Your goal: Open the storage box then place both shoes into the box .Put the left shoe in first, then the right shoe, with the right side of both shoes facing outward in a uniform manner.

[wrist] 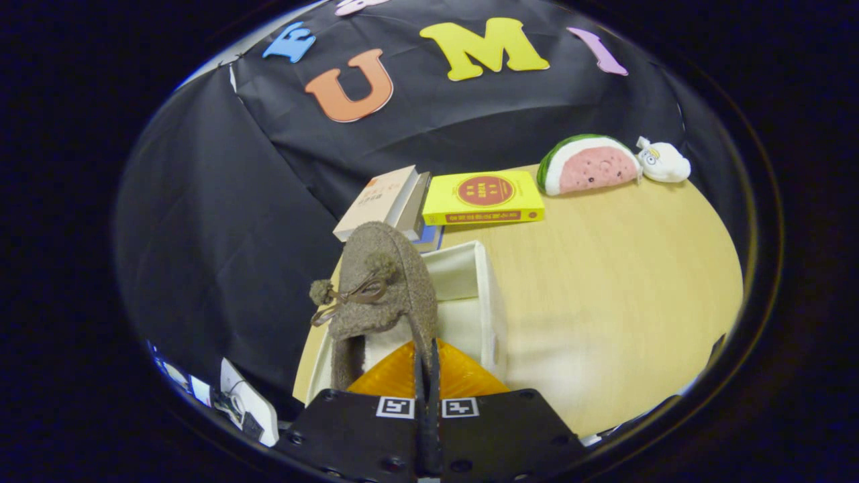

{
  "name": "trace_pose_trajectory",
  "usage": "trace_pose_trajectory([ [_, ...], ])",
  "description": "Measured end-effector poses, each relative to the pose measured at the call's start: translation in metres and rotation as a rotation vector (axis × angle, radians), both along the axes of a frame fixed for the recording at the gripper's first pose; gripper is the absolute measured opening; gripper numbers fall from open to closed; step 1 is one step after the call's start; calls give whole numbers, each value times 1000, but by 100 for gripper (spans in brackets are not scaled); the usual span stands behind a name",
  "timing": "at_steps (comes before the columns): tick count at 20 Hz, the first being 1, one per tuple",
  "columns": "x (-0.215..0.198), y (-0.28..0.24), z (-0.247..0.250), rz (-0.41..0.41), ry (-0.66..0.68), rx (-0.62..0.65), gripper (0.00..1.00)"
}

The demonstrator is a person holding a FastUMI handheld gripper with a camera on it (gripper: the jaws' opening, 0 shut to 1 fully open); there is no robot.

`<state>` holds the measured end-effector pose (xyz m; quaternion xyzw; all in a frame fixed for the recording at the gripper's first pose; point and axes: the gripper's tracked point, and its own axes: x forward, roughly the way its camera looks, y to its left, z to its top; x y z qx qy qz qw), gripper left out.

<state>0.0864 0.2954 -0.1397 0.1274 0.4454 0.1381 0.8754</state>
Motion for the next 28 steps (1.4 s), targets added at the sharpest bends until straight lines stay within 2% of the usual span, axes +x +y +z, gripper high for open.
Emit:
trace_pose_trajectory([
  [4, -3, -15, -15, -28, 3, -41, 0],
  [10, -12, -18, -3, 1, -50, -42, 3],
  [11, -12, -20, 4, -6, -78, -42, 18],
  [14, -20, -26, 26, -16, -152, -35, 15],
  [17, -29, -38, 53, -28, -233, -36, 60],
  [18, -31, -44, 62, -41, -263, -41, 60],
  [21, -36, -53, 94, -54, -385, -64, 97],
  [25, -42, -79, 126, -113, -569, -198, 96],
  [28, -46, -91, 145, -135, -690, -249, 96],
])
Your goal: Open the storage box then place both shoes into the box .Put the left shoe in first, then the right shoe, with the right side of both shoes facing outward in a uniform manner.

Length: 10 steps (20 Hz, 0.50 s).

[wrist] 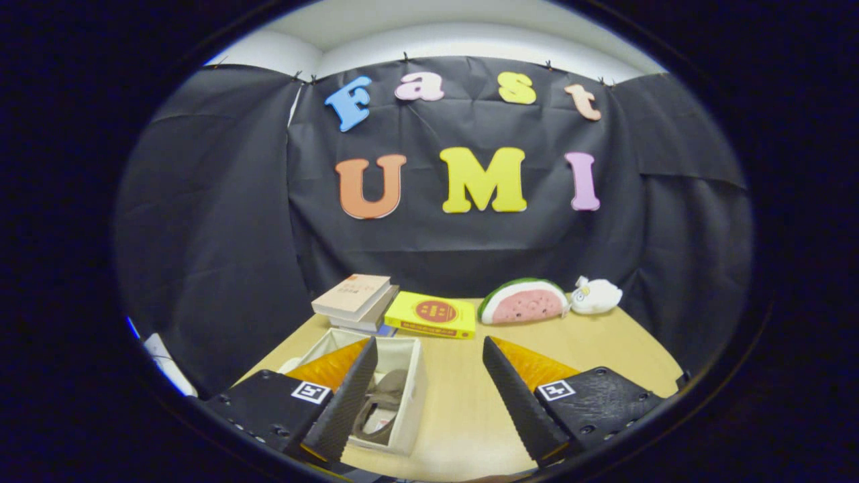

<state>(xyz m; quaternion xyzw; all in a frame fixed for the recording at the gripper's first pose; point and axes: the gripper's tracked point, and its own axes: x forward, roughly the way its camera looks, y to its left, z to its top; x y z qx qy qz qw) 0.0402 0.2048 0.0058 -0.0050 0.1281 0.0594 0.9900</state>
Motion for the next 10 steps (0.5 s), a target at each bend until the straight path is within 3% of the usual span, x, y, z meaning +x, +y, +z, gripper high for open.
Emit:
trace_pose_trajectory([
  [3, -2, -32, 11, -101, -69, -52, 96],
  [10, -4, -75, 13, -151, -162, -121, 95],
])
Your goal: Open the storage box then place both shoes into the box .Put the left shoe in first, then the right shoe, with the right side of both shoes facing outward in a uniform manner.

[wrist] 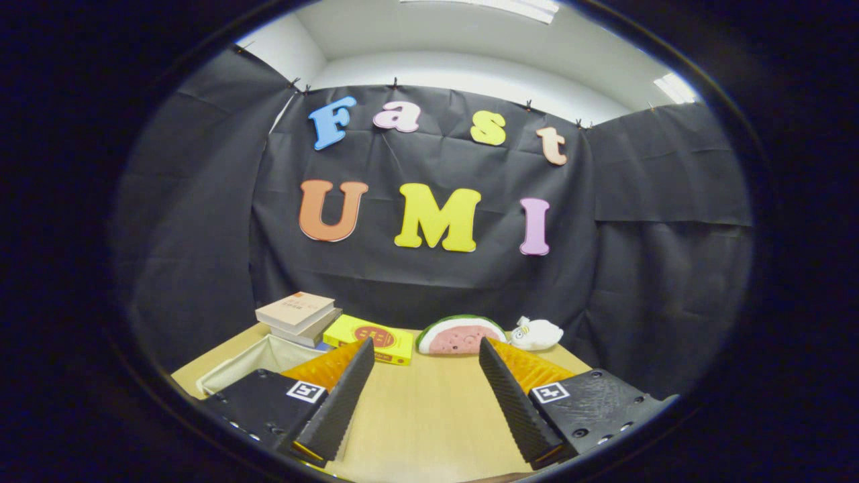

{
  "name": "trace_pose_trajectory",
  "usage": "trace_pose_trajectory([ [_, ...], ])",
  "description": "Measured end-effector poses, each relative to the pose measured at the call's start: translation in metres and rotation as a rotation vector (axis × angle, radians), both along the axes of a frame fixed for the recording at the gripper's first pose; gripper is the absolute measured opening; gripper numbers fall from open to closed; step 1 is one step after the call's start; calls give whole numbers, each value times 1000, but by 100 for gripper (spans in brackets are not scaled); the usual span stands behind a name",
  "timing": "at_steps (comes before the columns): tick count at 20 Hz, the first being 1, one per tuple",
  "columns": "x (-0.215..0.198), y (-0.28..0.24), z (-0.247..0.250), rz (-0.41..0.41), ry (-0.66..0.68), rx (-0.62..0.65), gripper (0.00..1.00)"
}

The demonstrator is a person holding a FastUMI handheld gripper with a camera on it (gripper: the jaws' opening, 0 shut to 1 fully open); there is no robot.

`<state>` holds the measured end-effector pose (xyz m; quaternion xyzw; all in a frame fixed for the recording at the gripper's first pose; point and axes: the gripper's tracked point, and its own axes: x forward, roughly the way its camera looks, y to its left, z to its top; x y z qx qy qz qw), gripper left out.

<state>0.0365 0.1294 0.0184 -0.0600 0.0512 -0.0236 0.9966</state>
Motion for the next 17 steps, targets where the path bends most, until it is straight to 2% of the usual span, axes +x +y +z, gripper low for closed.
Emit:
trace_pose_trajectory([
  [5, -2, -11, -8, 18, -15, -45, 96],
  [7, -1, -10, -12, 58, -20, -26, 95],
  [17, 3, -68, -20, 41, -16, 93, 95],
])
